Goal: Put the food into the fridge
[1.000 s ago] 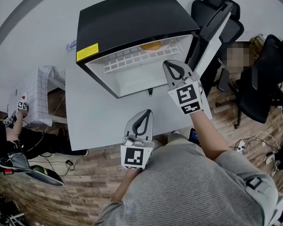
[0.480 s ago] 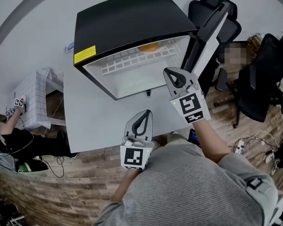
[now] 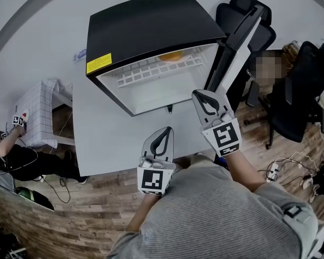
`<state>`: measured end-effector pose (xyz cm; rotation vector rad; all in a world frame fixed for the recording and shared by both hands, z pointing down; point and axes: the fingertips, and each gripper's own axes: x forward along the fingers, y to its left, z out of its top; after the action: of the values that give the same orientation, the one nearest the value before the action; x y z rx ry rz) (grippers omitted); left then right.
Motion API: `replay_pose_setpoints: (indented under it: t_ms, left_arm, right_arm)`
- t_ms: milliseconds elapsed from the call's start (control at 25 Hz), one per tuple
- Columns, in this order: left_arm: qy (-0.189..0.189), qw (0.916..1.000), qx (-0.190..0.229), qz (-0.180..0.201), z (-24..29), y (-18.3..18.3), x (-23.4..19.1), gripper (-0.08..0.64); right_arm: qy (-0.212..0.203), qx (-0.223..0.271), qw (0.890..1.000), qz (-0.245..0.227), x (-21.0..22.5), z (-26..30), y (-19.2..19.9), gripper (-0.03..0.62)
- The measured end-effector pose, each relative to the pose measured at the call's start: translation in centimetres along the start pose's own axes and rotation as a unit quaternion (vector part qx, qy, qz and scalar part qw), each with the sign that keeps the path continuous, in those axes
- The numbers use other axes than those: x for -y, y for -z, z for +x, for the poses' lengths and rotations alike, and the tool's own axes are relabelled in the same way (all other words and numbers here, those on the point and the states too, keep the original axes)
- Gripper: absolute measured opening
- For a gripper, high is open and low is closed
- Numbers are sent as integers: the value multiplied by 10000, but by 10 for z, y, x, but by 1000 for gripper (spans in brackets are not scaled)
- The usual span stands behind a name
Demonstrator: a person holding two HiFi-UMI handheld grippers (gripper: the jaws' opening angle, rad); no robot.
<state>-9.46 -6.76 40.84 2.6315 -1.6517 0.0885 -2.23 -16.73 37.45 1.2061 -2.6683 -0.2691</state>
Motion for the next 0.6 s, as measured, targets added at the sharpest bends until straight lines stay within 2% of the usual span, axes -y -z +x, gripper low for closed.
replay_pose_setpoints:
  t_ms: [440, 600]
  left_arm:
    - [19, 10000, -24, -1, 3, 3, -3, 11]
    - [49, 10000, -30, 6, 5, 2, -2, 11]
  right_arm:
    - [-292, -69, 9995, 118, -26, -33, 17, 14]
    - [-389, -122, 9987, 290, -34, -42, 25, 14]
